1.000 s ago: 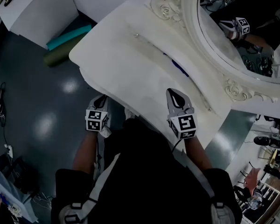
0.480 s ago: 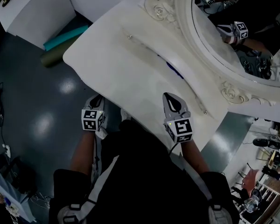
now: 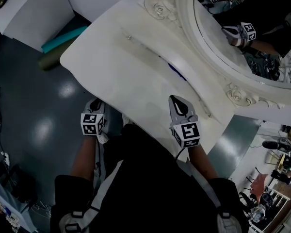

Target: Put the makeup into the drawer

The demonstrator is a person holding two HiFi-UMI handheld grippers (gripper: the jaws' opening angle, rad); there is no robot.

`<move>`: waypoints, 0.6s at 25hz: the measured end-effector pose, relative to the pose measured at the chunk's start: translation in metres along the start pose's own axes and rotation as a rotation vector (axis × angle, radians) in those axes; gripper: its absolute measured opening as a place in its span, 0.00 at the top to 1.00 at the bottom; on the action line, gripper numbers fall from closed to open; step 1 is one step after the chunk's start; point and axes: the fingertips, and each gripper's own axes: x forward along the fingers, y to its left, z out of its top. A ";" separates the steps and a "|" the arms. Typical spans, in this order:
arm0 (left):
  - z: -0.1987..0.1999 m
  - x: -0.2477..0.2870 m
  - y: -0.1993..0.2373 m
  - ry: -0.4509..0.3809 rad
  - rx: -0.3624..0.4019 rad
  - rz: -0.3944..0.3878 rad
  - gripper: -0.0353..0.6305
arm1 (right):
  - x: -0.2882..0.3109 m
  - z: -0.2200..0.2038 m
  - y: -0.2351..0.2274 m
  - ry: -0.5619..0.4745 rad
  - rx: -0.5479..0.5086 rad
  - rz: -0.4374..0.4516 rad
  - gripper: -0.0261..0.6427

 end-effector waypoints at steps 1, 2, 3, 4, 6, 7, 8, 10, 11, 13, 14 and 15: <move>0.000 0.000 -0.001 -0.001 0.001 0.000 0.90 | -0.001 0.000 0.000 0.001 -0.001 0.000 0.96; 0.000 0.000 -0.001 -0.002 0.001 0.001 0.91 | -0.001 -0.001 -0.001 0.000 -0.003 0.000 0.96; 0.000 0.001 -0.002 -0.002 0.001 0.003 0.91 | -0.002 0.000 -0.001 -0.002 -0.003 0.000 0.96; 0.000 0.001 -0.002 -0.003 0.000 0.004 0.92 | -0.002 0.000 -0.001 -0.004 -0.004 -0.001 0.96; 0.001 0.003 -0.003 0.001 -0.001 0.006 0.94 | -0.003 0.001 0.000 -0.009 -0.005 -0.004 0.96; 0.000 0.002 -0.003 0.005 -0.002 0.007 0.94 | -0.003 0.001 0.001 -0.011 -0.005 -0.007 0.96; -0.001 0.002 -0.003 0.010 -0.002 0.008 0.94 | -0.004 0.001 0.001 -0.013 -0.004 -0.010 0.96; -0.001 0.001 -0.002 0.020 0.000 0.005 0.93 | -0.006 0.002 0.003 -0.019 -0.002 -0.021 0.96; -0.002 0.000 -0.002 0.025 0.003 0.002 0.91 | -0.007 0.003 0.004 -0.024 0.000 -0.027 0.96; -0.002 -0.004 0.001 0.033 0.013 -0.007 0.91 | -0.010 0.005 0.010 -0.036 0.010 -0.041 0.96; -0.002 -0.007 0.002 0.036 0.019 -0.012 0.91 | -0.012 0.006 0.014 -0.040 0.016 -0.048 0.96; -0.001 -0.012 0.003 0.036 0.026 -0.016 0.91 | -0.015 0.007 0.019 -0.041 0.024 -0.055 0.96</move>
